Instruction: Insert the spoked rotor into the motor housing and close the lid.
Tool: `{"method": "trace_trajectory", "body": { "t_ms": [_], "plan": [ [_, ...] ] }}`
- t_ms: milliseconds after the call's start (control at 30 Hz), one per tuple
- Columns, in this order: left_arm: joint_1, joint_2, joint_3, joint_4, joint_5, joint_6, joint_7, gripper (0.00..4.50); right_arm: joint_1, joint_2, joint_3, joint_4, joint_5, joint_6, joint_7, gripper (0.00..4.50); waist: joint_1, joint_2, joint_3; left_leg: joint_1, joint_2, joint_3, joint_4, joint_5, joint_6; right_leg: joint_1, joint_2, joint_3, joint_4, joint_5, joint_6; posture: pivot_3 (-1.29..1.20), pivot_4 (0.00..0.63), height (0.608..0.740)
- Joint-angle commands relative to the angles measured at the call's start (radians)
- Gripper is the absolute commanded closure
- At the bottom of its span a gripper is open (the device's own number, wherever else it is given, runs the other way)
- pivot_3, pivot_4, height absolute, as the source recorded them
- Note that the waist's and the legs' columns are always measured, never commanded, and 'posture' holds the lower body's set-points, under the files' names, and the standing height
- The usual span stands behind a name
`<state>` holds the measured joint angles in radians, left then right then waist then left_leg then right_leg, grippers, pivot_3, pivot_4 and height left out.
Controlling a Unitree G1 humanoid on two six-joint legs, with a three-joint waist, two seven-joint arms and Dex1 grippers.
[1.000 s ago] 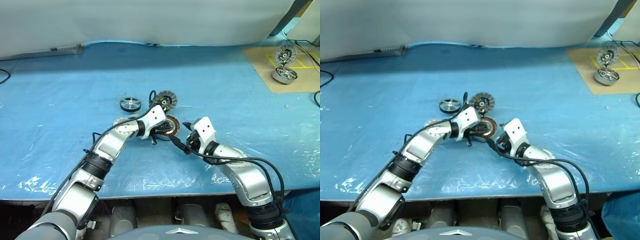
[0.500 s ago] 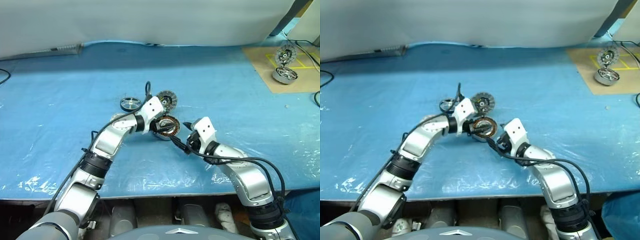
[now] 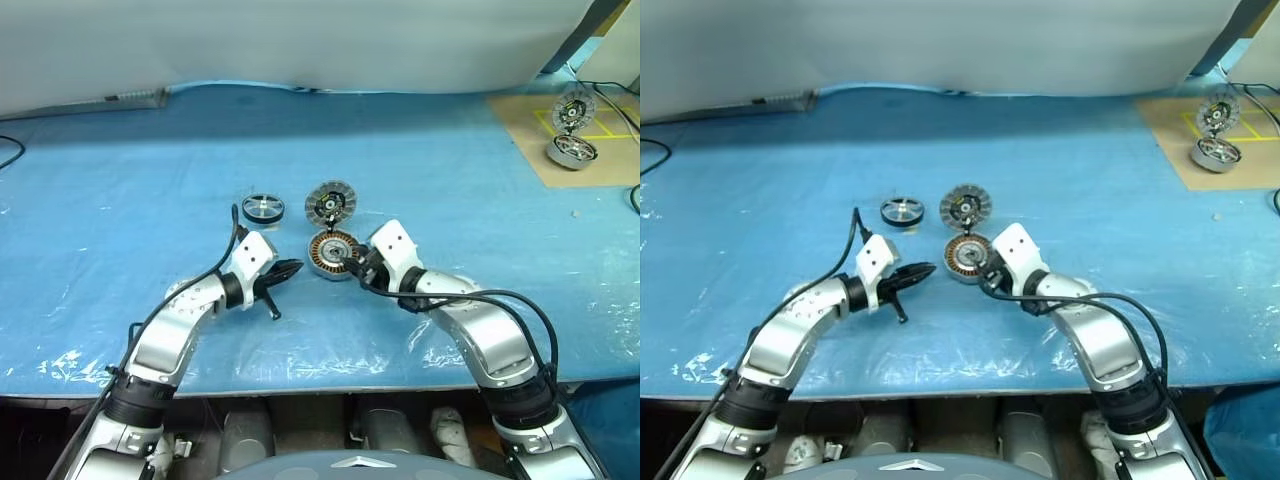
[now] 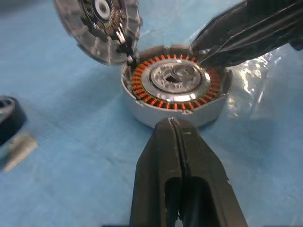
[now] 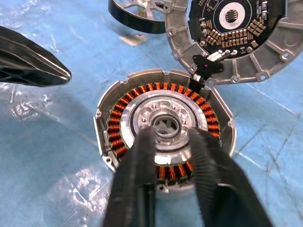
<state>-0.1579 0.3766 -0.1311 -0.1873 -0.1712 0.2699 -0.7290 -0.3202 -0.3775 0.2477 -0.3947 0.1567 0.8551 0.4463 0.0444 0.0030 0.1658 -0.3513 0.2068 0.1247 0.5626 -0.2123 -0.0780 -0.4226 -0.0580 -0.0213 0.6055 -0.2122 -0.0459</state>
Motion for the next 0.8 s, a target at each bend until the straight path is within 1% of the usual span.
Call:
{"method": "trace_trajectory", "body": {
  "t_ms": [33,167,400,800],
  "plan": [
    [0.029,-0.009,0.02,-0.041,-0.003,-0.074,0.025,4.5,-0.079,0.018,-0.01,-0.037,0.011,0.115,-0.023,4.4,0.0,0.0,0.0,0.0,0.0,0.0,0.0,0.0,0.0,0.0,0.0,0.0,0.0,0.0,0.0,0.0,0.15,0.74],
    [0.063,-0.027,0.019,-0.025,-0.001,-0.134,0.051,4.5,-0.145,0.026,-0.008,-0.06,0.032,0.227,-0.022,4.46,-0.001,0.0,0.0,0.0,0.0,0.0,-0.001,0.0,0.0,0.0,0.001,0.0,0.0,0.0,0.0,0.0,0.15,0.74],
    [0.089,-0.042,0.0,0.011,0.003,-0.186,0.06,4.5,-0.191,0.033,0.042,-0.068,0.043,0.373,-0.04,4.46,-0.001,0.0,0.0,0.001,0.0,0.0,-0.001,0.0,0.0,0.0,0.001,0.001,0.0,0.0,0.0,0.0,0.15,0.74],
    [0.104,-0.052,-0.003,0.046,-0.016,-0.223,0.056,4.5,-0.212,0.062,0.051,-0.02,0.041,0.378,-0.071,4.46,0.0,0.0,0.0,0.001,0.0,0.0,0.0,0.0,-0.001,0.0,0.001,0.001,0.001,0.0,0.0,0.0,0.15,0.74]
  ]
}}
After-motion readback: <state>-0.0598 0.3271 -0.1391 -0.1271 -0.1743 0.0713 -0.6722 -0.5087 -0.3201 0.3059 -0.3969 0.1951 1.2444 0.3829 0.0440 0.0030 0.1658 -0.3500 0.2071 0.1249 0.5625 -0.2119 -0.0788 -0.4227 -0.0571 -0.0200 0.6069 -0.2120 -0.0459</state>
